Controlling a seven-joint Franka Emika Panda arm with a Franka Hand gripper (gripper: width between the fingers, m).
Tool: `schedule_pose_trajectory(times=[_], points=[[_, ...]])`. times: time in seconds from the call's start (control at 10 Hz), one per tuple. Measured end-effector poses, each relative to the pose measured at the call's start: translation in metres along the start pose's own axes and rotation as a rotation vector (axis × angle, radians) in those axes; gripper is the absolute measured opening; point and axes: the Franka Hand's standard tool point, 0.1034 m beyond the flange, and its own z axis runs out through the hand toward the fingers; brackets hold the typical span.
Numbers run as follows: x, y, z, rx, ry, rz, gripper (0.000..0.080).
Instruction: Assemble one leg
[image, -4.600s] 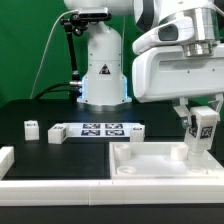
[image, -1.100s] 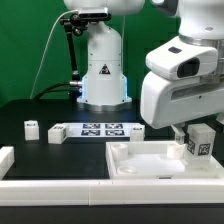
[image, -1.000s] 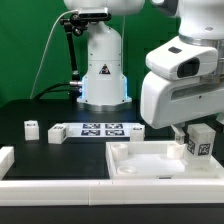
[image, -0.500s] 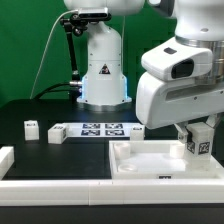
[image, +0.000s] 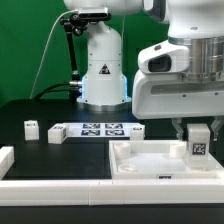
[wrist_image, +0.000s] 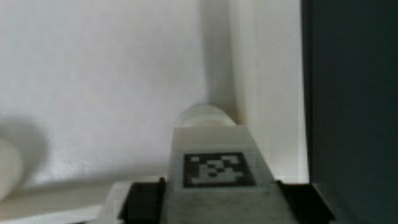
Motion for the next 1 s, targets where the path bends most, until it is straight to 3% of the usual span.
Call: schedule_pose_trajectory(times=[0.3,0.4,0.7,0.8,0.9,1.0], points=[[0.0037,-0.0032,0.0005,0.019,0.038,0.359,0.0294],[0.0032,-0.0038,0.0004,0.015,0.035,0.438,0.0294],[0.0031,-0.0041,0.0010,0.016,0.034,0.469,0.0298],[0.0031,-0.0041,0.0012,0.015,0.034,0.428,0.0538],[0.0030,-0.0042,0.0012,0.013,0.035,0.390,0.0538],[0.0027,-0.0049,0.0013,0.010,0.036,0.288,0.0615]])
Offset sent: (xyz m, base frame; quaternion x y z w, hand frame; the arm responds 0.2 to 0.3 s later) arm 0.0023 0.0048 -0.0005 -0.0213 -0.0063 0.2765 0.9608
